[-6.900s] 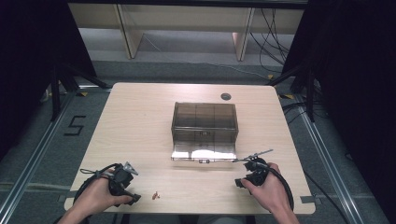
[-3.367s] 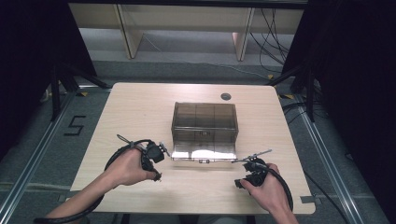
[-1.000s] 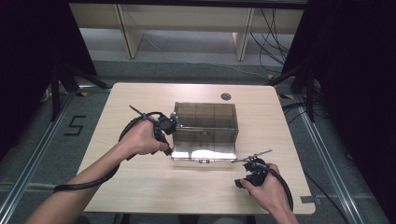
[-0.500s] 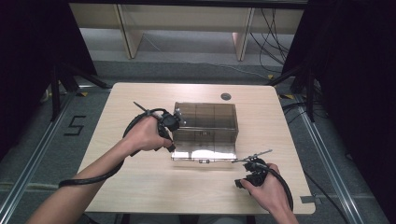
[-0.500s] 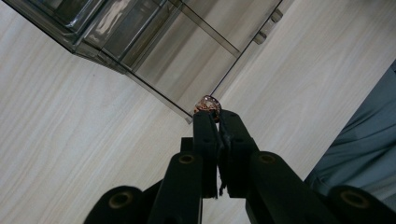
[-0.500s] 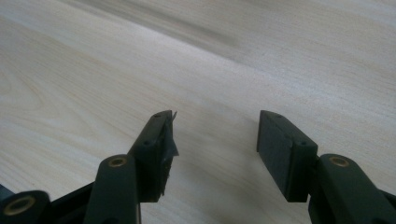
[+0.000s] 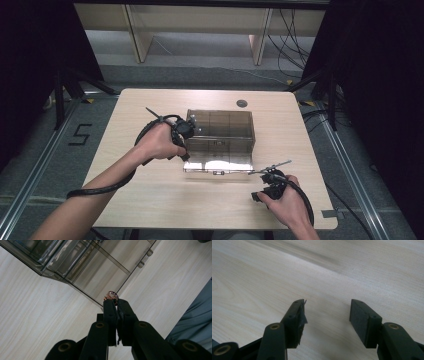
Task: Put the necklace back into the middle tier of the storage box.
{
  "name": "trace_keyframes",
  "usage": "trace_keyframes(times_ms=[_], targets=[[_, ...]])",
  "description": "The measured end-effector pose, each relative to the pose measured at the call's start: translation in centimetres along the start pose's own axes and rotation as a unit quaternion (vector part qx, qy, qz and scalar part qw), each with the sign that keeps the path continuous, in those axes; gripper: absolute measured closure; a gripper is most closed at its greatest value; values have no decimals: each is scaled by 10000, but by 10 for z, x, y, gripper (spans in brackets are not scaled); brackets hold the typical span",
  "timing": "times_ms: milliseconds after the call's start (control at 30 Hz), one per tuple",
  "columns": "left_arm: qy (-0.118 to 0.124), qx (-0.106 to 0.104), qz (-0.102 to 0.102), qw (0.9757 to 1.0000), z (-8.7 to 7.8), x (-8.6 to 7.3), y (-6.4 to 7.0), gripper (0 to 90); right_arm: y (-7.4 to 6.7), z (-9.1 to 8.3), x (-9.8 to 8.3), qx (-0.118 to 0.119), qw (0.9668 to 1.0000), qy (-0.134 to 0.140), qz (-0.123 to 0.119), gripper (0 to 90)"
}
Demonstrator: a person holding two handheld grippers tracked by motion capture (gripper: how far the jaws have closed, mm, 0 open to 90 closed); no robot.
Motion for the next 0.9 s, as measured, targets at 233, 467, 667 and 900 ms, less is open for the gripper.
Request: trace_keyframes(times_ms=[233,467,667,900], targets=[[-28,3,-34,10000,2,3,-1,859,0,0,0,5,10000,-1,5,465],[-16,-7,-64,10000,5,7,-2,859,0,0,0,8,10000,-1,2,465],[-3,1,-46,10000,8,9,-4,859,0,0,0,7,10000,-3,6,464],[-9,0,-24,10000,9,11,-5,859,0,0,0,4,10000,5,13,463]])
Point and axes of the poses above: each handheld gripper's, and its own axes: z roughly forward along the jaws, x roughly out of its top, y roughly to its right, the point moved 9 cm from there along z, roughly forward along the jaws, and after that the axes turned 11 degrees about y, right-handed, at the moved point
